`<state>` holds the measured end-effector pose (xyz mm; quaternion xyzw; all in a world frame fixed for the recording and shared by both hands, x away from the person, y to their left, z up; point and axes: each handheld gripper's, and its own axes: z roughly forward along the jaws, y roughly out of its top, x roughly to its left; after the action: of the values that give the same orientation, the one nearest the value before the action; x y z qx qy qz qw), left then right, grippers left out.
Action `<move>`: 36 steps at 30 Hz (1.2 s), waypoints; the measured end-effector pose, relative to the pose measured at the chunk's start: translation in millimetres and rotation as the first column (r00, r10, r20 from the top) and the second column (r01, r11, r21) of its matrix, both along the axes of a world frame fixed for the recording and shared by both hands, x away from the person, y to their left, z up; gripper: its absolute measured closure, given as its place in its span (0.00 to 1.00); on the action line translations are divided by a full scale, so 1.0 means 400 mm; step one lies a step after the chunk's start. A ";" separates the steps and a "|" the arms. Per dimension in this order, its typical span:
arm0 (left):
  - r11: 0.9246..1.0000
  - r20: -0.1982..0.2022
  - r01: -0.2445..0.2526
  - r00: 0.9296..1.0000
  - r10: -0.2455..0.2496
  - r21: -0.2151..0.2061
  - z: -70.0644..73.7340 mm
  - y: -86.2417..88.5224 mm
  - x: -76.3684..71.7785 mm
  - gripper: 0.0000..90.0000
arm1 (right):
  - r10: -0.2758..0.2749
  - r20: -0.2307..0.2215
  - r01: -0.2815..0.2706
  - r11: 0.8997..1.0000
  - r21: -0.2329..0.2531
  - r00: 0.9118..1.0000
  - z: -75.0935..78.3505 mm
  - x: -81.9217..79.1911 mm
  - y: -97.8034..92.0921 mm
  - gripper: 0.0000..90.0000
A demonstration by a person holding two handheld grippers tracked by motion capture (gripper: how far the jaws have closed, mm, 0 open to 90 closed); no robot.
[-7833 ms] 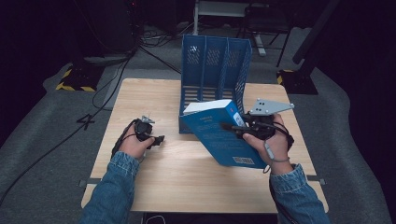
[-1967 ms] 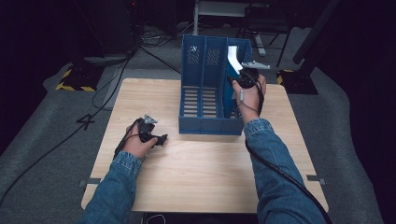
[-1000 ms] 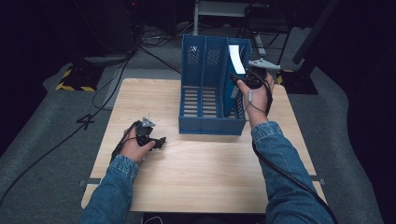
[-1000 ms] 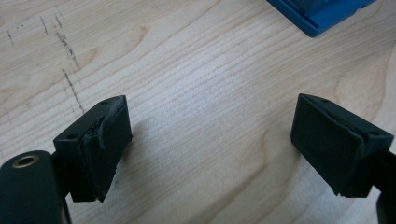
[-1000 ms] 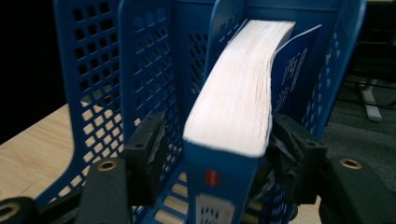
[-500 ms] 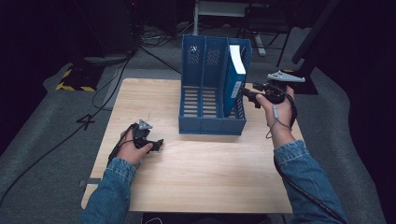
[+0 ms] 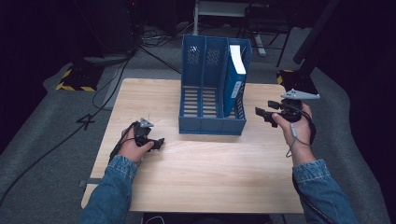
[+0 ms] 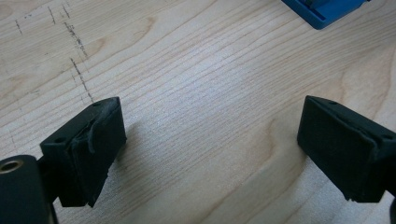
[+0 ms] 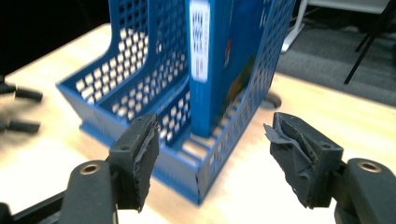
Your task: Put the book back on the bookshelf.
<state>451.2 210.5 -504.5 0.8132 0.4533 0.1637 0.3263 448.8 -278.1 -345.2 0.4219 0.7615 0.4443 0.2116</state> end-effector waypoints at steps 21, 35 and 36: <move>1.000 0.005 -0.001 1.000 0.001 0.002 0.000 0.000 -0.001 0.09 | -0.008 -0.241 -0.019 0.994 -0.108 0.971 -0.242 -0.035 -0.059 0.36; 1.000 0.005 0.000 1.000 0.000 0.003 -0.001 0.000 -0.001 0.09 | -0.026 -0.232 -0.007 0.990 -0.143 0.972 -0.346 -0.067 -0.053 0.35; 1.000 0.003 0.001 1.000 -0.001 0.003 0.000 0.000 -0.001 0.09 | -0.026 -0.229 -0.008 0.989 -0.148 0.973 -0.346 -0.068 -0.050 0.35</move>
<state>450.9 210.3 -504.6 0.8136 0.4522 0.1657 0.3257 421.7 -298.2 -483.8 0.4573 0.8098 0.3337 0.1543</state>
